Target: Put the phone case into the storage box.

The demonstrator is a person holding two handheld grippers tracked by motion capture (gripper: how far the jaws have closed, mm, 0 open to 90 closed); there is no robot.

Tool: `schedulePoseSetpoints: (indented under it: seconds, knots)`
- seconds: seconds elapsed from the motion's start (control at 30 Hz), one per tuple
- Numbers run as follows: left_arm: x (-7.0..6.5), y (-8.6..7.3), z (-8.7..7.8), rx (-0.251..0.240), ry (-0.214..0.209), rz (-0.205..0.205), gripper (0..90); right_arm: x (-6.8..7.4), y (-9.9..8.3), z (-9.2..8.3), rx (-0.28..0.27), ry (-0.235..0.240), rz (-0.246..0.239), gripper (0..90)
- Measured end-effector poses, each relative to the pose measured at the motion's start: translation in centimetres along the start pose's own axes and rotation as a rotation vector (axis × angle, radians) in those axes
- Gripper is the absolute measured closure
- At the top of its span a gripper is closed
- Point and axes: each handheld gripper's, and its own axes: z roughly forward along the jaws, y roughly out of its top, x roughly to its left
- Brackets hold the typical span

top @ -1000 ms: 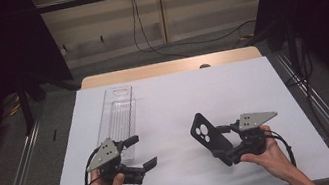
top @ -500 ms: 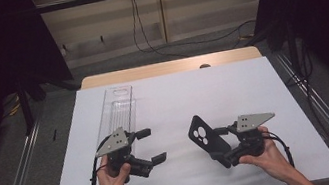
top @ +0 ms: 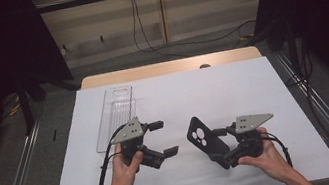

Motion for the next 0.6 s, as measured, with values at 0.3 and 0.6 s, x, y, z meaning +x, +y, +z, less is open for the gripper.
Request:
schedulePoseSetpoints:
  seconds: [0.3,0.6]
  knots:
    - [0.2,-0.2,1.0,-0.012,-0.058,0.022,1.1,0.1,-0.1,0.1,0.007,0.009,-0.002,14.6]
    - [0.0,-0.5,1.7,0.033,-0.094,0.051,2.4,0.3,-0.1,0.7,0.019,0.049,-0.001,14.6]
